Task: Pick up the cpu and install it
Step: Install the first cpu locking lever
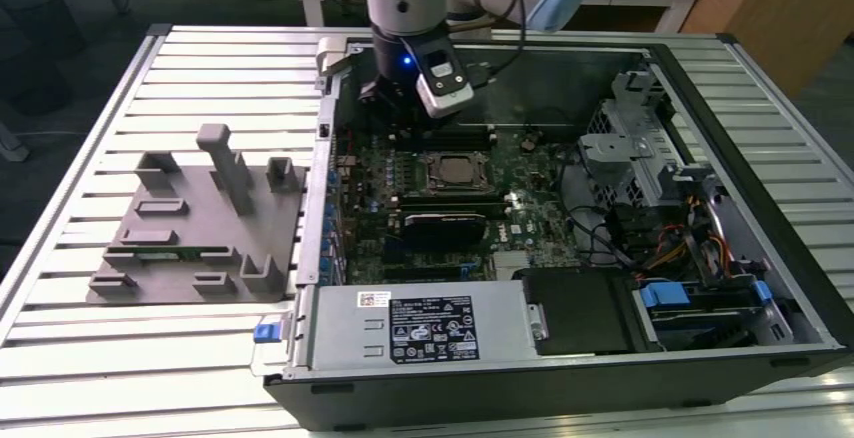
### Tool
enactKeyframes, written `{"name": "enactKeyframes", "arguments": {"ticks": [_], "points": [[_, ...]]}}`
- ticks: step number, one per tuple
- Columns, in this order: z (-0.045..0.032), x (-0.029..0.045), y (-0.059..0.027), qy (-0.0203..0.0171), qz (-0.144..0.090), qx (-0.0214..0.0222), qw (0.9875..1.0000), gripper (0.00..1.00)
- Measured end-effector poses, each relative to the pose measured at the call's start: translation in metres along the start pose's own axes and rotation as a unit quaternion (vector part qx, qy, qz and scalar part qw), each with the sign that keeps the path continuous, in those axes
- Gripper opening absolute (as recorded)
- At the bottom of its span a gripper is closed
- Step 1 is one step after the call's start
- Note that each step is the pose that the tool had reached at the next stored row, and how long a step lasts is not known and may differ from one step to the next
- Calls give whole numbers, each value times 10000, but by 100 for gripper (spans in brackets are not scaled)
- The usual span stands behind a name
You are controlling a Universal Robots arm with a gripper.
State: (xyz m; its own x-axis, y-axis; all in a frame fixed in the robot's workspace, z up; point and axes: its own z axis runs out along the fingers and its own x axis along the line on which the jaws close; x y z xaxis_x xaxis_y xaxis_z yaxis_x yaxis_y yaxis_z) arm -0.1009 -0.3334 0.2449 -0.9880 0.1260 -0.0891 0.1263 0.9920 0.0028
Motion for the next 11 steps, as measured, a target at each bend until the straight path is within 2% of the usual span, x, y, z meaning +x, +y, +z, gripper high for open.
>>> {"name": "enactKeyframes", "arguments": {"ticks": [4,6,8,11], "points": [[-2,38,-5,1,0,-6,10000,11],[-2,54,-7,3,2,-24,10000,11],[-3,66,-9,10,6,-76,10000,11],[-4,83,-12,26,18,-203,9998,11]]}}
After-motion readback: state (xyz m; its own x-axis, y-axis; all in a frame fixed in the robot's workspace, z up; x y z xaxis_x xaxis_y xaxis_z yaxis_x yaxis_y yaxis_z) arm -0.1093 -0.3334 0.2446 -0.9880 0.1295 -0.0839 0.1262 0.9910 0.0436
